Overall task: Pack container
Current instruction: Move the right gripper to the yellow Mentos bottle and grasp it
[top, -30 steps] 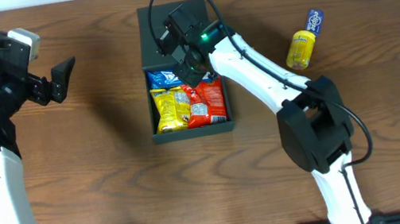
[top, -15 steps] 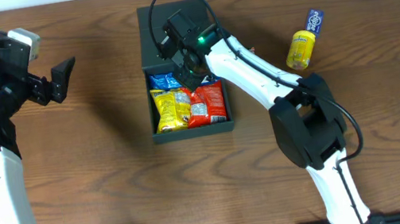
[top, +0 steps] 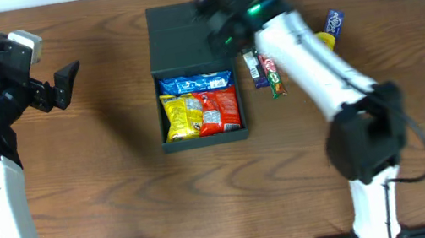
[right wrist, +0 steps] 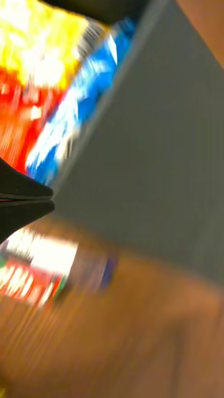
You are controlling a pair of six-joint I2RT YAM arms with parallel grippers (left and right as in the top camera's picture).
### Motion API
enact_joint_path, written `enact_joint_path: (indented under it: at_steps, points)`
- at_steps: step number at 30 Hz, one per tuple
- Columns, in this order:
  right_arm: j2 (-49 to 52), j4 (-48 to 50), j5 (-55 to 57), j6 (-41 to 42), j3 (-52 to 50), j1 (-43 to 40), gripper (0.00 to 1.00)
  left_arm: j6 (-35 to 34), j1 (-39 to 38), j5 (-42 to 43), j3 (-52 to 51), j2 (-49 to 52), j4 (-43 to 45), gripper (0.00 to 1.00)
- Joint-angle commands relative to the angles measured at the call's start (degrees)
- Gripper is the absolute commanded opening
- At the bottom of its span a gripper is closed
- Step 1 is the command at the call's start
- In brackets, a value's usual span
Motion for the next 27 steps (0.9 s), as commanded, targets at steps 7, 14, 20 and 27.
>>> enact_joint_path:
  at_steps: [7,14,20,27]
  points:
    - [-1.18,-5.92,0.59,15.41,0.63,-14.36,0.01,-0.09,-0.44,0.04,0.35,0.63,-0.79,0.95]
    - [0.17,-9.01,0.55,24.98,0.55,-18.53,0.15,-0.07,-2.49,-0.59,0.35,0.63,-0.79,0.95]
    - [2.36,-12.81,6.62,31.71,0.52,-18.6,0.83,-0.74,-3.08,-0.57,0.35,0.63,-0.79,0.95]
    - [5.81,-15.15,7.87,38.51,0.52,-20.11,0.83,-1.16,-3.41,-0.57,0.35,0.63,-0.79,0.95]
